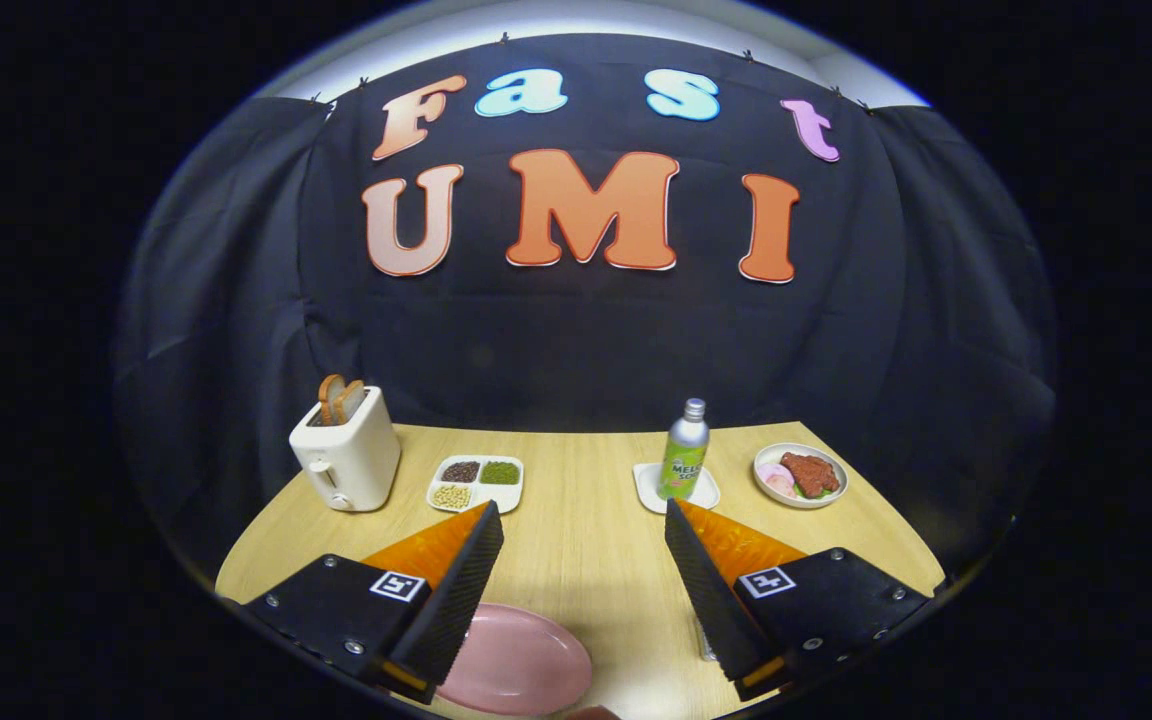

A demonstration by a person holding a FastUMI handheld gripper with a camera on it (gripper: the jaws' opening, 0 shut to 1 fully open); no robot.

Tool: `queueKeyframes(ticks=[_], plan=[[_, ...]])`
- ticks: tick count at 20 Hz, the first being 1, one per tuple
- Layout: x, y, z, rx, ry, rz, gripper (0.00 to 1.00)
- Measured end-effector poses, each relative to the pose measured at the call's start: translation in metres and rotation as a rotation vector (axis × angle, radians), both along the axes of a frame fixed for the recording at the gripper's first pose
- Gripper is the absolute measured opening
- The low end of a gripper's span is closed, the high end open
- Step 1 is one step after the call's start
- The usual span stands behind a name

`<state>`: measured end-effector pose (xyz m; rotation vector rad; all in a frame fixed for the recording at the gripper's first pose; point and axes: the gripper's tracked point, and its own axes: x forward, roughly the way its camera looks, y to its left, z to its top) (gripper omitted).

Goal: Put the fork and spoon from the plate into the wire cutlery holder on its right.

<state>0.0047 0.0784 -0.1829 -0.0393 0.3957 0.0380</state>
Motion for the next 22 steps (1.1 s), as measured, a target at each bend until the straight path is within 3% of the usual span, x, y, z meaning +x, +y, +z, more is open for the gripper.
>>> queueKeyframes(ticks=[6,18,22], plan=[[-0.016,0.051,-0.041,0.009,0.119,0.032,0.98],[-0.1,0.091,-0.173,-0.003,0.641,0.085,0.97],[-0.128,0.096,-0.208,-0.011,0.786,0.094,0.89]])
